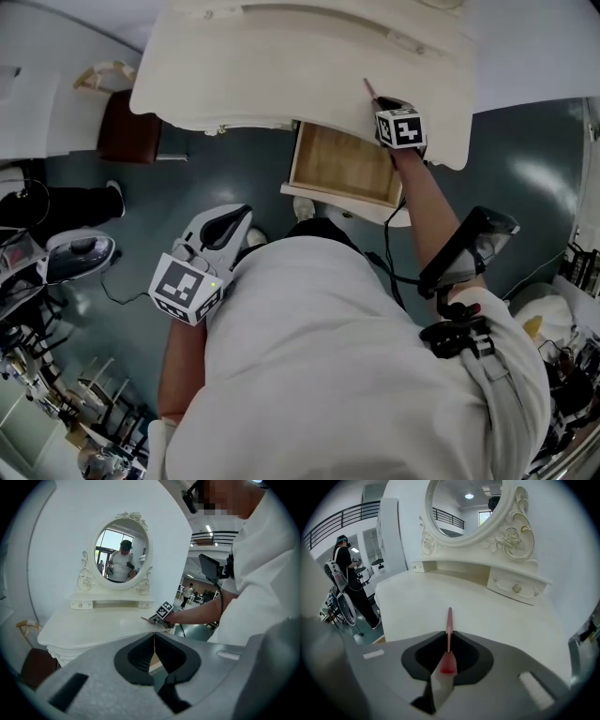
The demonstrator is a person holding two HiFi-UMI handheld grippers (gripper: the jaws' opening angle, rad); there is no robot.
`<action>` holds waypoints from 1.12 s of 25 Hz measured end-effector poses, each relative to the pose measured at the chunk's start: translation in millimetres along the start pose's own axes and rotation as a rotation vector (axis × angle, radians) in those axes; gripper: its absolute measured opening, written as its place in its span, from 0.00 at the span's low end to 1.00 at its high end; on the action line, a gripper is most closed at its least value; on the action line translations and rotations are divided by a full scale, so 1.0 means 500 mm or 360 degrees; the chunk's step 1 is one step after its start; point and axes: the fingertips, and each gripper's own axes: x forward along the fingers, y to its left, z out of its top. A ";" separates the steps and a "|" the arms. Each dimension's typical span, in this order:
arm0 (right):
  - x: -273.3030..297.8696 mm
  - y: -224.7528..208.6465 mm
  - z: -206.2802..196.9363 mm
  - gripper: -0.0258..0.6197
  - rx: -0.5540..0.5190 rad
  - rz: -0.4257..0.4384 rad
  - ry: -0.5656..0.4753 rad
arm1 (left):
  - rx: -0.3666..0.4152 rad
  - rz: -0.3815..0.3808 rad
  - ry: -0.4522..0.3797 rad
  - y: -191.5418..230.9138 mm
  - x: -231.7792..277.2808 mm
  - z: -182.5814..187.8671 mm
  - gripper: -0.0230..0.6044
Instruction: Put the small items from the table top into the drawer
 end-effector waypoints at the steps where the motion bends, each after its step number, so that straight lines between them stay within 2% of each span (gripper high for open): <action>1: -0.003 0.000 0.000 0.11 0.0001 -0.0004 0.0000 | 0.0002 -0.0002 0.0000 -0.002 -0.001 0.001 0.05; 15: -0.056 0.026 0.004 0.11 -0.0027 0.0044 -0.0049 | 0.0049 -0.0082 -0.0011 -0.013 0.018 0.008 0.04; 28: -0.113 0.124 -0.033 0.11 -0.0096 0.0173 -0.0052 | 0.0070 -0.0160 -0.0013 -0.029 0.035 -0.006 0.04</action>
